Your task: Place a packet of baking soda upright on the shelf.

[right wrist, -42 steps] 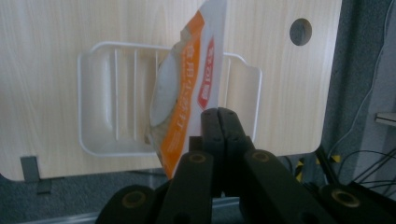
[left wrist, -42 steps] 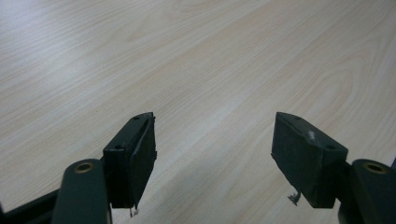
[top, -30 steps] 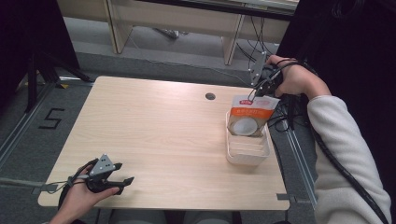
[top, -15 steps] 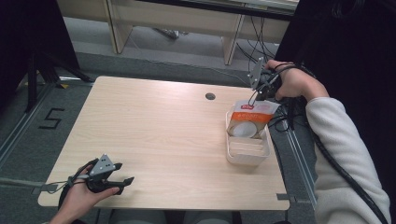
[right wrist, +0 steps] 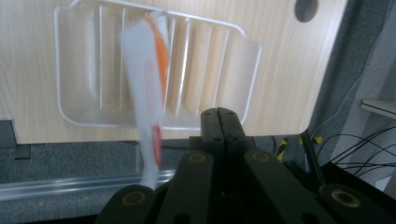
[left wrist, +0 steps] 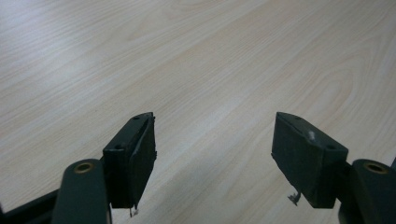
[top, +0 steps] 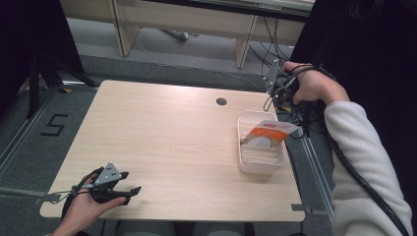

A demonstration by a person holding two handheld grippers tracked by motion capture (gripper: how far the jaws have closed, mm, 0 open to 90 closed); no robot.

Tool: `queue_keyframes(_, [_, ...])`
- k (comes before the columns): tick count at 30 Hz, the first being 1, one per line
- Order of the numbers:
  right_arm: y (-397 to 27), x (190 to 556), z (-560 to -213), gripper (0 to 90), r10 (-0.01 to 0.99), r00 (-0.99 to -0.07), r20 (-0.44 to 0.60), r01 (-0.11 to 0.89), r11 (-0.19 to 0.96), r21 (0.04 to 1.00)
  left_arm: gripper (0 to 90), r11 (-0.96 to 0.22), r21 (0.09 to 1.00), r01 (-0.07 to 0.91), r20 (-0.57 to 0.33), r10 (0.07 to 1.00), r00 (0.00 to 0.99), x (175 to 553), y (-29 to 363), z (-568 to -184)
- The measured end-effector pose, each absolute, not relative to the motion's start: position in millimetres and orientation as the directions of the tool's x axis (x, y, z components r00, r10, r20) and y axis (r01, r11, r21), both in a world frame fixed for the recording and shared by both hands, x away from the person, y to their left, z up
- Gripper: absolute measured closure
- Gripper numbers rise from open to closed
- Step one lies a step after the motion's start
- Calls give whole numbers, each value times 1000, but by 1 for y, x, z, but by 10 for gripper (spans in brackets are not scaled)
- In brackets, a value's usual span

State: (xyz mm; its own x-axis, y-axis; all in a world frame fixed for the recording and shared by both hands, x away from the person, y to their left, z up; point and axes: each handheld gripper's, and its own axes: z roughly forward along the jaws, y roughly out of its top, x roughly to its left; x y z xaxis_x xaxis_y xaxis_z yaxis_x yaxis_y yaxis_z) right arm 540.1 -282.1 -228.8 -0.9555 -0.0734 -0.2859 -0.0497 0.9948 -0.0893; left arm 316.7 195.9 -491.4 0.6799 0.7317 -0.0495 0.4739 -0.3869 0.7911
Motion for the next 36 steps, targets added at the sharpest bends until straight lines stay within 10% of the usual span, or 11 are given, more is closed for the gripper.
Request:
queue_keyframes(14, [-284,535,-245,899,27,-956,-292,6,997,74,300,-387,790,474,-49,732,679,317,196,-491])
queue_keyframes(36, [-282,521,-273,558,449,-859,-247,271,807,524,300,-408,784,468,-34,724,689,317,198,-491])
